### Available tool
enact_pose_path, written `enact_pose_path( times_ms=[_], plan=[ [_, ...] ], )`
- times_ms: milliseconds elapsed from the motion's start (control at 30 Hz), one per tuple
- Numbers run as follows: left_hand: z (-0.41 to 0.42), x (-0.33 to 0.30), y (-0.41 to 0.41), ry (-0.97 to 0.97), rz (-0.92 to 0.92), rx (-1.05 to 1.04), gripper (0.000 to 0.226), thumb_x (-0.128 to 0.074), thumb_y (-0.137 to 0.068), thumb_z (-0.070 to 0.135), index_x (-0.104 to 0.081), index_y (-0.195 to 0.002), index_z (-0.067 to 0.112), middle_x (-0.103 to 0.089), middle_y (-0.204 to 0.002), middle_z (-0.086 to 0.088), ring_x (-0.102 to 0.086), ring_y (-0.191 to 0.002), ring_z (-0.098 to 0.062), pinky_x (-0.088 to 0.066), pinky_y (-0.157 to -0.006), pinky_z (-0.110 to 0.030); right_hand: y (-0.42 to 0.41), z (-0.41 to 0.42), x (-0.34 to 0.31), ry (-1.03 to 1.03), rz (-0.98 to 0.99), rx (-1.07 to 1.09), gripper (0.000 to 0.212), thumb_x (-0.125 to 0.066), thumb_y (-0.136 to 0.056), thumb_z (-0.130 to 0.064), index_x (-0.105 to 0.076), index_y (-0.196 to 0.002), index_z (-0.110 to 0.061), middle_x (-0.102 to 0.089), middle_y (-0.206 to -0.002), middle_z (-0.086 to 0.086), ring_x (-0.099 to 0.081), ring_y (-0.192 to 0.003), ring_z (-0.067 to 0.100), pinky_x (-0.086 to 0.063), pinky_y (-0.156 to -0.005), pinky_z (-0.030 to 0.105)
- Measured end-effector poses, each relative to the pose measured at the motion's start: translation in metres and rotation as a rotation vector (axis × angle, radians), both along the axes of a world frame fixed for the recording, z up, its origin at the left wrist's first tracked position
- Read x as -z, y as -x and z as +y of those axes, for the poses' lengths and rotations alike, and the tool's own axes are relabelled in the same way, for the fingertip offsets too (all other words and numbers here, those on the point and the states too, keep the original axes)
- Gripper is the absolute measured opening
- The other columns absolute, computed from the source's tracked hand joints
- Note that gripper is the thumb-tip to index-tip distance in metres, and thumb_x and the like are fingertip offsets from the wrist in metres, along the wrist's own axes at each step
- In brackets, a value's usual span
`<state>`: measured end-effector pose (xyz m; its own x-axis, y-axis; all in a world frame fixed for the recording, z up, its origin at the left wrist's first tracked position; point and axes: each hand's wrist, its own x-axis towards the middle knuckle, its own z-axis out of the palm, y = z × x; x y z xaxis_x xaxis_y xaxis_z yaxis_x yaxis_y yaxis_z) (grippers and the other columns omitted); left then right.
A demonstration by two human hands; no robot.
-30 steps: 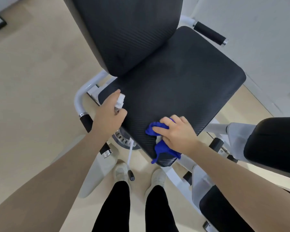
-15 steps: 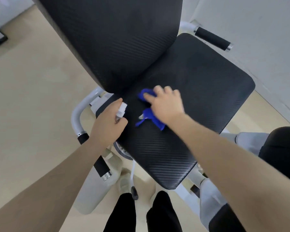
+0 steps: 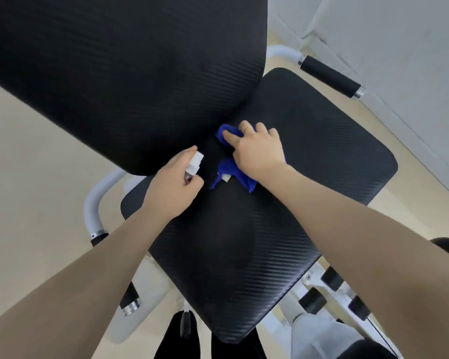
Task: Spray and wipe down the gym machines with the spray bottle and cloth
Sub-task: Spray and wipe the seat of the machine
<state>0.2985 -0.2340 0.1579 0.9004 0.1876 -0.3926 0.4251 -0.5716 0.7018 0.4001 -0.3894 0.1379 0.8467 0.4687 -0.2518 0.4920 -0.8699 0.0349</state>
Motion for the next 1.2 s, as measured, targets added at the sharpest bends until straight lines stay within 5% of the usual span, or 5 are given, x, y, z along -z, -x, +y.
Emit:
enact_pose_path(
  times_ms=[233,467,733,1000,1200],
  plan=[
    [-0.024,0.007,-0.038,0.013,0.036,-0.02,0.055,-0.051,-0.084,0.011,-0.044,-0.137,0.026,-0.056,-0.129,-0.002,-0.057,-0.109,-0.027,-0.047,-0.09,-0.035,-0.106,-0.062,-0.007,0.088,-0.001,0.545,0.039,-0.036,-0.09,-0.011,-0.046,-0.127,-0.02,-0.038,-0.132,0.016,-0.038,-0.118,0.04,-0.032,-0.092,0.048],
    [-0.038,0.014,-0.052,0.047,0.079,-0.076,0.057,-0.052,-0.082,0.012,-0.045,-0.136,0.026,-0.058,-0.126,-0.006,-0.06,-0.105,-0.028,-0.049,-0.092,-0.041,-0.083,-0.019,-0.002,-0.05,0.043,-0.024,0.04,-0.04,-0.093,-0.022,-0.046,-0.131,-0.034,-0.04,-0.133,0.009,-0.04,-0.115,0.034,-0.032,-0.09,0.043],
    [-0.046,0.017,-0.052,-0.13,0.045,0.017,0.056,-0.051,-0.085,0.013,-0.041,-0.139,0.027,-0.037,-0.145,0.021,-0.056,-0.095,-0.008,-0.04,-0.08,-0.024,-0.142,-0.064,-0.001,0.071,-0.007,0.461,0.034,-0.04,-0.089,-0.014,-0.05,-0.122,-0.02,-0.043,-0.124,0.014,-0.044,-0.11,0.037,-0.032,-0.081,0.042],
    [-0.048,0.008,-0.047,-0.157,0.052,0.075,0.055,-0.051,-0.087,0.012,-0.039,-0.14,0.024,-0.035,-0.148,0.016,-0.052,-0.117,-0.015,-0.043,-0.085,-0.027,-0.076,-0.093,-0.015,0.002,0.045,0.018,0.038,-0.04,-0.094,-0.025,-0.044,-0.131,-0.03,-0.045,-0.123,0.01,-0.046,-0.106,0.035,-0.036,-0.084,0.042],
    [-0.07,-0.001,-0.041,-0.18,0.027,0.246,0.051,-0.051,-0.086,0.014,-0.042,-0.135,0.025,-0.031,-0.148,0.023,-0.059,-0.085,-0.013,-0.05,-0.075,-0.034,-0.097,-0.159,-0.017,0.094,-0.008,0.398,0.036,-0.037,-0.089,-0.016,-0.05,-0.121,-0.025,-0.045,-0.123,0.015,-0.046,-0.105,0.038,-0.035,-0.083,0.041]
  ],
)
